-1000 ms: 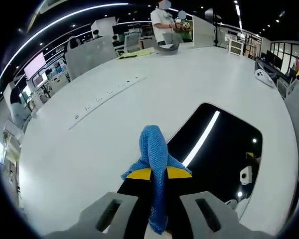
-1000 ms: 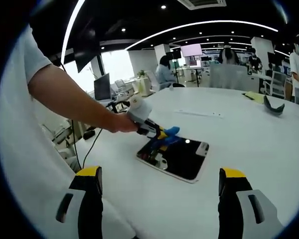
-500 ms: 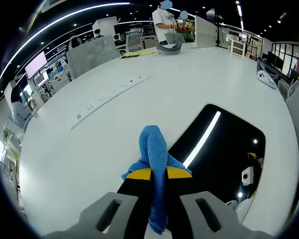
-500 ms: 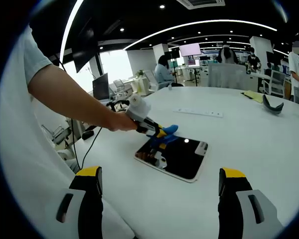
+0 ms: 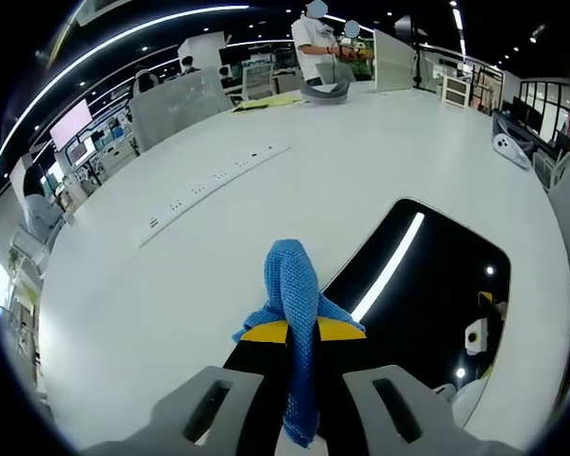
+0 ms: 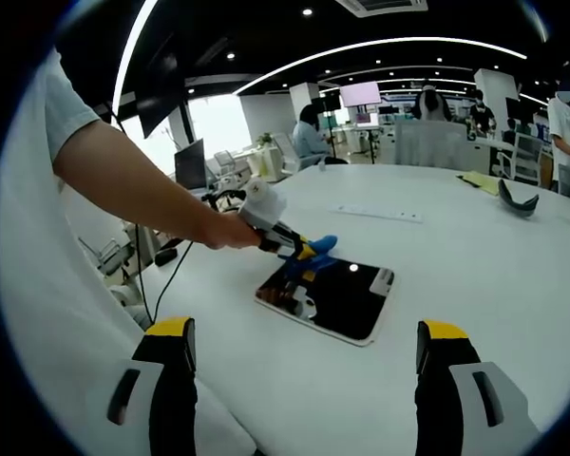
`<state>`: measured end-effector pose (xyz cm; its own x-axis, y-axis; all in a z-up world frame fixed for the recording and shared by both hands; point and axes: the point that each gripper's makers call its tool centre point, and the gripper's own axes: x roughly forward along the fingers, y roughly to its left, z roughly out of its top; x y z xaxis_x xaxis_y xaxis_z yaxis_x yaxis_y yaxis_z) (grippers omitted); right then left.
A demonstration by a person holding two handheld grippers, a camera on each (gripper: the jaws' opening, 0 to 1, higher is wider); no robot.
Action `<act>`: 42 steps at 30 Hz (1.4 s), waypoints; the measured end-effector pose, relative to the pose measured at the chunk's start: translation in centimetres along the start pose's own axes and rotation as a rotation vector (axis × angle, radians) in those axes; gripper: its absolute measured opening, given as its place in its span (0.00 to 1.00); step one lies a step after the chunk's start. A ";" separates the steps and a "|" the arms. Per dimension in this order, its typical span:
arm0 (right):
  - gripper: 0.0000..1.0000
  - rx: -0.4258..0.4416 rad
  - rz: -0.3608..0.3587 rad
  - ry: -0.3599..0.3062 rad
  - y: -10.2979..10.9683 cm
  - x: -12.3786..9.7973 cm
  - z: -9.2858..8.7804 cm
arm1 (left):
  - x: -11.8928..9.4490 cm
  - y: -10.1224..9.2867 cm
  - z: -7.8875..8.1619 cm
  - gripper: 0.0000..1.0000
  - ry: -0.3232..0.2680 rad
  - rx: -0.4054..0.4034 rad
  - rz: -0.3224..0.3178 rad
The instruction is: Wipe the mirror surface with the cleaning cloth until all visible marks leave the cleaned area.
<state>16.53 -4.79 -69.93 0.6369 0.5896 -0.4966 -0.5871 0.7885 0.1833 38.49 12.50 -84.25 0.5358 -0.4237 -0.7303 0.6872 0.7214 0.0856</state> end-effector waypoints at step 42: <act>0.97 -0.011 0.025 -0.012 0.6 0.3 0.3 | -0.9 -0.6 -0.9 0.06 0.001 -0.061 0.017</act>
<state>16.51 -4.12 -69.68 0.6275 0.6114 -0.4820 -0.6084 0.7714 0.1865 37.17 12.94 -84.25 0.5469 -0.4103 -0.7297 0.6466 0.7607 0.0569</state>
